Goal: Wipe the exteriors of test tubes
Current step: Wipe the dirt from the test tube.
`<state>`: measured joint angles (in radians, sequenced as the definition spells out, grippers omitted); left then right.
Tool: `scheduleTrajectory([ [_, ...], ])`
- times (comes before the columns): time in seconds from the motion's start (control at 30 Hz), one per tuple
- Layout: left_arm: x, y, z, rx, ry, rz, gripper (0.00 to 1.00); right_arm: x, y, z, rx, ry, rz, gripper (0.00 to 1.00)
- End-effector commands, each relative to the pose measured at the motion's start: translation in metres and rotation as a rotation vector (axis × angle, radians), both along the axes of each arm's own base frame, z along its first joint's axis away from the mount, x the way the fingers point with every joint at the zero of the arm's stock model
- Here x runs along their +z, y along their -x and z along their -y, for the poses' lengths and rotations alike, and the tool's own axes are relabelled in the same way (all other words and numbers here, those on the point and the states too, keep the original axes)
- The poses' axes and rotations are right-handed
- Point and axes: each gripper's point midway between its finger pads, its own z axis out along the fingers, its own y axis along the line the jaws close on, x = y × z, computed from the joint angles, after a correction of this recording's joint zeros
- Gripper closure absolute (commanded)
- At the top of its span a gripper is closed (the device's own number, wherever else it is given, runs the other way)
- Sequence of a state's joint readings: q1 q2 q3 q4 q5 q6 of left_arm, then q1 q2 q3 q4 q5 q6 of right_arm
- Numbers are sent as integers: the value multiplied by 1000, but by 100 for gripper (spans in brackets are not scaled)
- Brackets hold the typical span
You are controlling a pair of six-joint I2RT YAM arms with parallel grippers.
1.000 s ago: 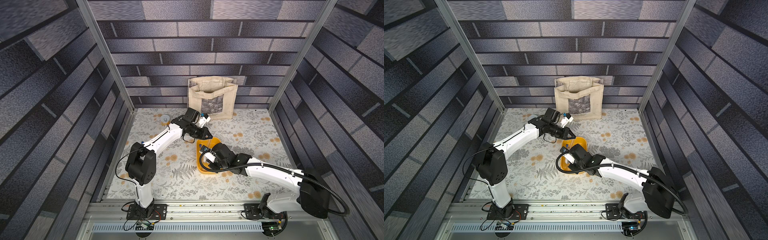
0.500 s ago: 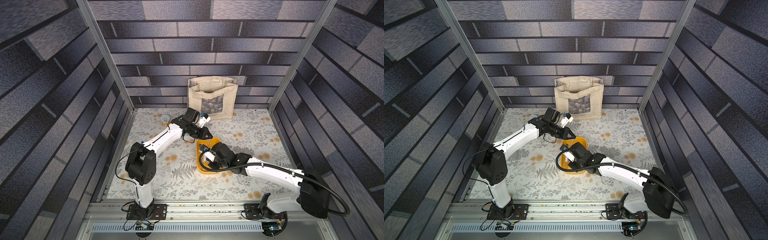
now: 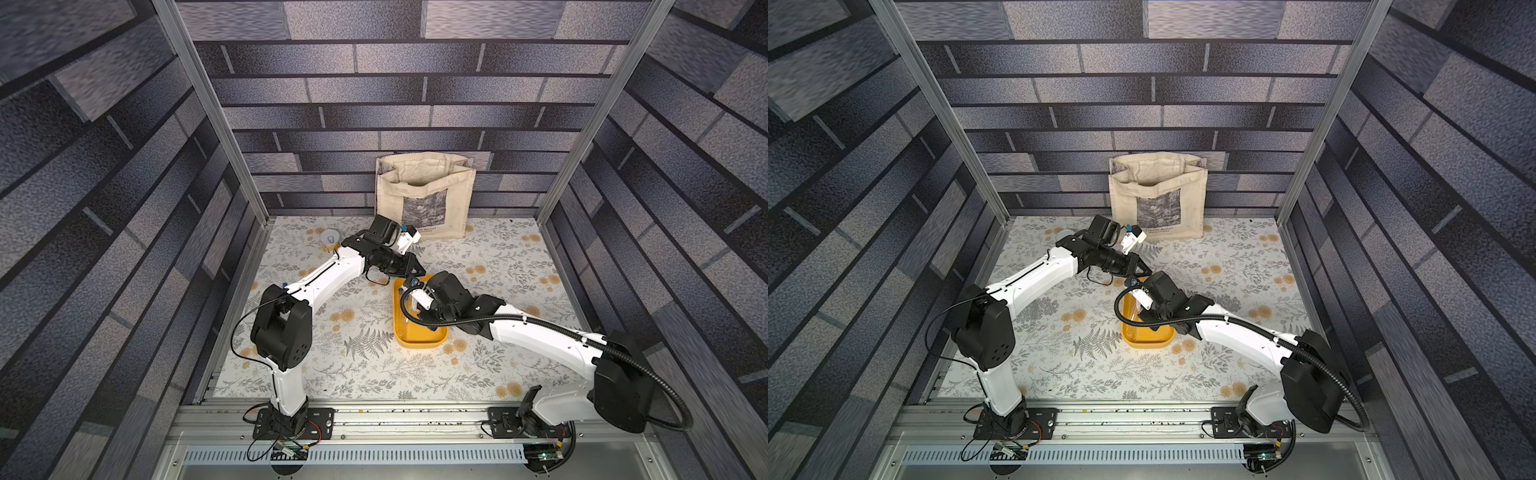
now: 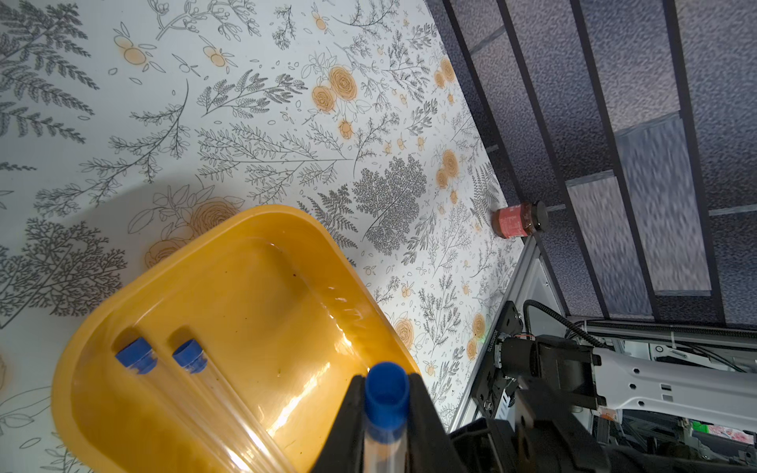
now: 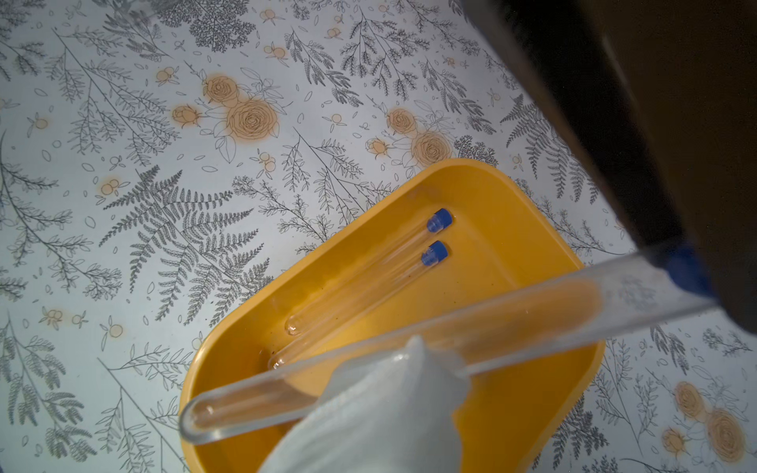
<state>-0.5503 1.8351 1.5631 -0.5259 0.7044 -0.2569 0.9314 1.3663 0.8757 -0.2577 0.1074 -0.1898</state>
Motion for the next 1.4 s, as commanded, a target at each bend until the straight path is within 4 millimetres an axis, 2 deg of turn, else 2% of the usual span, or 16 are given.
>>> scheduleTrajectory([
  [0.0,14,4,5,-15,40,7,90,15,-19,-2,-22,-22,22,100],
  [0.3,15,8,7,-18,49,5,90,30,-57,8,-91,-45,21,100],
  [0.5,13,7,7,-17,48,-1,90,41,-69,12,-122,-66,50,100],
  [0.7,12,6,8,-15,47,-6,90,47,-59,13,-63,-95,81,100],
  [1.1,17,2,10,-15,50,0,90,20,-12,12,82,-53,61,100],
  [1.2,18,2,9,-13,50,2,90,21,-14,20,16,-79,80,100],
  [1.37,20,4,8,-13,50,5,90,30,-33,46,-184,-116,79,100],
])
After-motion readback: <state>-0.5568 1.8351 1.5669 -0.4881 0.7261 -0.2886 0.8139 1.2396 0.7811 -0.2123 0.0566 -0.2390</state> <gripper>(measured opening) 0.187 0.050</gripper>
